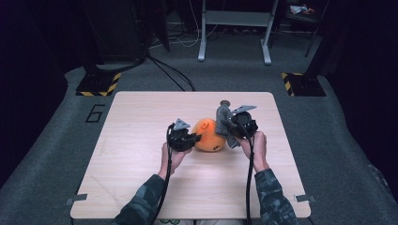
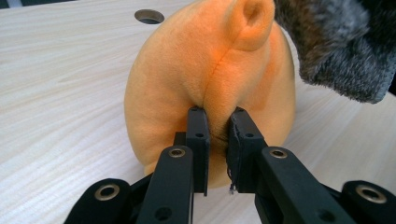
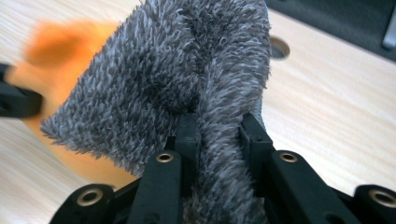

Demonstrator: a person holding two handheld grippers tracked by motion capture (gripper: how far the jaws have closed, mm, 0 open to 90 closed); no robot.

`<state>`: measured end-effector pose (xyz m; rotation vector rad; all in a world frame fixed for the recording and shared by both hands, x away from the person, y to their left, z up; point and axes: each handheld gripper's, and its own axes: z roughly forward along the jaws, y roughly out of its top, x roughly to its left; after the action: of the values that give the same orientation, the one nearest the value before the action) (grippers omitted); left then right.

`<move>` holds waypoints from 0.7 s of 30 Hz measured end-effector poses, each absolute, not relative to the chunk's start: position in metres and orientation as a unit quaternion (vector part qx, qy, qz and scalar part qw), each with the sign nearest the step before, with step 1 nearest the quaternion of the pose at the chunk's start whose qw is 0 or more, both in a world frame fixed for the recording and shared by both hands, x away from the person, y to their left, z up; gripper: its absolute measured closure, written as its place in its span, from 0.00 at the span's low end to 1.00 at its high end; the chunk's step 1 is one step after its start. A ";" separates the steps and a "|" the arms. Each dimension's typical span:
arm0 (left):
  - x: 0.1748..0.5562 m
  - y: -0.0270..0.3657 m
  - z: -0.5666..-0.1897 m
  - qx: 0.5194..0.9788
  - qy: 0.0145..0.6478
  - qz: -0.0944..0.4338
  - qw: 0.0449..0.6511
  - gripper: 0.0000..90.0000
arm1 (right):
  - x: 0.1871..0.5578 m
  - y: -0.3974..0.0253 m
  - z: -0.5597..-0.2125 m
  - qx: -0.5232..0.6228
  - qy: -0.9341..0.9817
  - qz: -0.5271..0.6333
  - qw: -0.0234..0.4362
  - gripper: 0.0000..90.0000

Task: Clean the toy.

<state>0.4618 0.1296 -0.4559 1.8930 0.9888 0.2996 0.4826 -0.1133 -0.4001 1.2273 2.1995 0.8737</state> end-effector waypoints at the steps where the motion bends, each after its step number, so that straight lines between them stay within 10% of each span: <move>1: 0.462 0.130 -0.456 0.773 0.404 0.122 0.473 0.89 | 0.483 -0.113 -0.400 0.447 0.802 0.319 0.236 0.81; 21: 0.462 0.133 -0.469 0.773 0.410 0.143 0.464 0.88 | 0.490 -0.087 -0.420 0.430 0.824 0.291 0.228 0.81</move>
<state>0.4622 0.1331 -0.4693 1.8989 1.0064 0.3508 0.4897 -0.0870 -0.4203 1.1836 2.2702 0.8005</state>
